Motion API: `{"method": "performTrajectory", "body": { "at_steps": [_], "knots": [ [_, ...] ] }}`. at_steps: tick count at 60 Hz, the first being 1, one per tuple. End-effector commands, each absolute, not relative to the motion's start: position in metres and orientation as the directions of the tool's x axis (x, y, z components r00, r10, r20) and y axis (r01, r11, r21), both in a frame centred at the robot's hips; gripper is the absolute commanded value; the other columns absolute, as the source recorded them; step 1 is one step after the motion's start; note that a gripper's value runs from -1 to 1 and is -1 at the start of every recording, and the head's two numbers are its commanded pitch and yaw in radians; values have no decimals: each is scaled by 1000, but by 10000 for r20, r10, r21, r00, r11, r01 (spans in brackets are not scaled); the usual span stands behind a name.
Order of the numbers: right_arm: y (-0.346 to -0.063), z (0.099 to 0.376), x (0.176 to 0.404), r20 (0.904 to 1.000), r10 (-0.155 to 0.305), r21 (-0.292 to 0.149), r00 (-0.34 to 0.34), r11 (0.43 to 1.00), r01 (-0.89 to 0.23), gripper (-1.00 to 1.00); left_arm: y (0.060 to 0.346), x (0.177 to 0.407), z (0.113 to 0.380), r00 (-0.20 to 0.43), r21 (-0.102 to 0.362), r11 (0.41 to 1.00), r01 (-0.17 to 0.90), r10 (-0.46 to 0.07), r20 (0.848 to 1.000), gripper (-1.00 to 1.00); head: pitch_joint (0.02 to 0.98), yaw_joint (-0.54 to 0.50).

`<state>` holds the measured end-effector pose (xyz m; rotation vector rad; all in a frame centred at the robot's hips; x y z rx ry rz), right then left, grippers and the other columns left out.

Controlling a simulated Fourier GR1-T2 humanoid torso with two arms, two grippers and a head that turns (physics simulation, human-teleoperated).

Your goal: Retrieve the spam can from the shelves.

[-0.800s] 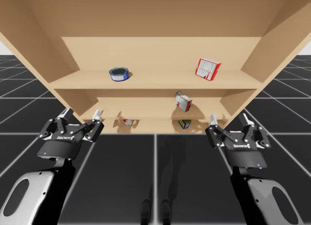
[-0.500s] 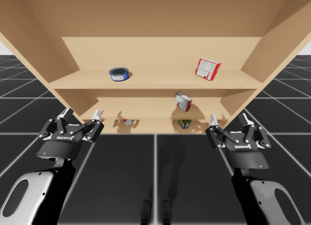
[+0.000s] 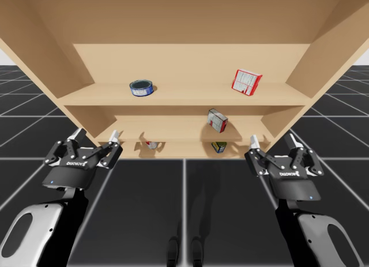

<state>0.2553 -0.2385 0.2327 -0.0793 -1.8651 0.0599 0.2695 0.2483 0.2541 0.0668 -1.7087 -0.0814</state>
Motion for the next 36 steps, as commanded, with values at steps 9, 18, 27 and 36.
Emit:
{"method": "performTrajectory", "body": {
  "at_steps": [9,18,27,36],
  "knots": [
    [-239,233,255,9551,1035,-975,-2777,9946,353,-1000,246,269,253,-1368,1041,9945,107,-1017,9854,-1000,652,-189],
    [-239,234,256,9620,948,-894,-2562,9955,328,-1000,246,270,253,-1369,1060,9943,142,-1031,9852,-1000,688,-238],
    [-239,235,254,9689,635,-635,-2392,9980,76,-1000,247,270,252,-1338,1037,9946,77,-1017,9858,-1000,699,-246],
    [-230,243,241,9709,397,-467,-2361,9986,-242,-1000,248,271,251,-1252,998,9950,-32,-995,9871,-1000,698,-233]
  ]
}}
